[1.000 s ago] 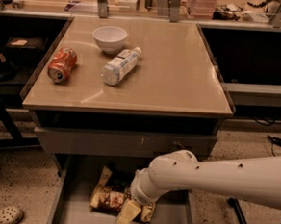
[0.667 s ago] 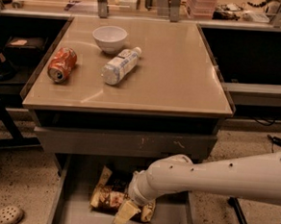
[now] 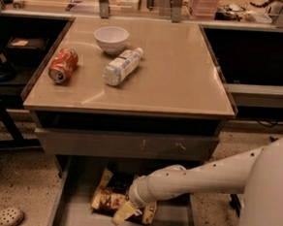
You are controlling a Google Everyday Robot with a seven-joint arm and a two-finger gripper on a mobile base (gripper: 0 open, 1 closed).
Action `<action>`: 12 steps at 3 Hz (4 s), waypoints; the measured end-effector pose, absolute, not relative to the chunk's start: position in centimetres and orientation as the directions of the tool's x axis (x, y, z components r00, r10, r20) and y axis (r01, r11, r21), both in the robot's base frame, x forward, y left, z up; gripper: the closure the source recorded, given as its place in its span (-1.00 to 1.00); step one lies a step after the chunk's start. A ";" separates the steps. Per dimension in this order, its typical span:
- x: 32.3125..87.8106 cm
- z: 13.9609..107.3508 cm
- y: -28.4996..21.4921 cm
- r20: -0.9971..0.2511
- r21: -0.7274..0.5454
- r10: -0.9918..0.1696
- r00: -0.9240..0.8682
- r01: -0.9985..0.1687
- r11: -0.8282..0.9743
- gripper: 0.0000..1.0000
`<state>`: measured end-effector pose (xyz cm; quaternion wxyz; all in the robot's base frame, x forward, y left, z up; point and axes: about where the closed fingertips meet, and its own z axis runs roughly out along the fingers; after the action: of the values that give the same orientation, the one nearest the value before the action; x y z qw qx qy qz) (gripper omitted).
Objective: Pick brown chip bag from middle drawer and place on counter
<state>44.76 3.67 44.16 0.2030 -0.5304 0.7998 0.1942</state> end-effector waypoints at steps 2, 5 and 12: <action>45.6 39.6 3.9 -0.552 0.090 -0.753 -0.359 -0.923 0.375 -1.00; 46.1 35.6 4.6 -0.554 0.114 -0.743 -0.376 -0.918 0.380 -0.17; 45.1 55.4 -0.4 -0.588 -0.026 -0.692 -0.419 -0.845 0.534 1.00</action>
Offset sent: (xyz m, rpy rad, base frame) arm 0.0082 0.0055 -0.0737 0.0311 -0.0273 -0.0163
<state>45.14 -0.39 55.40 0.2769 -0.4624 0.8308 0.1387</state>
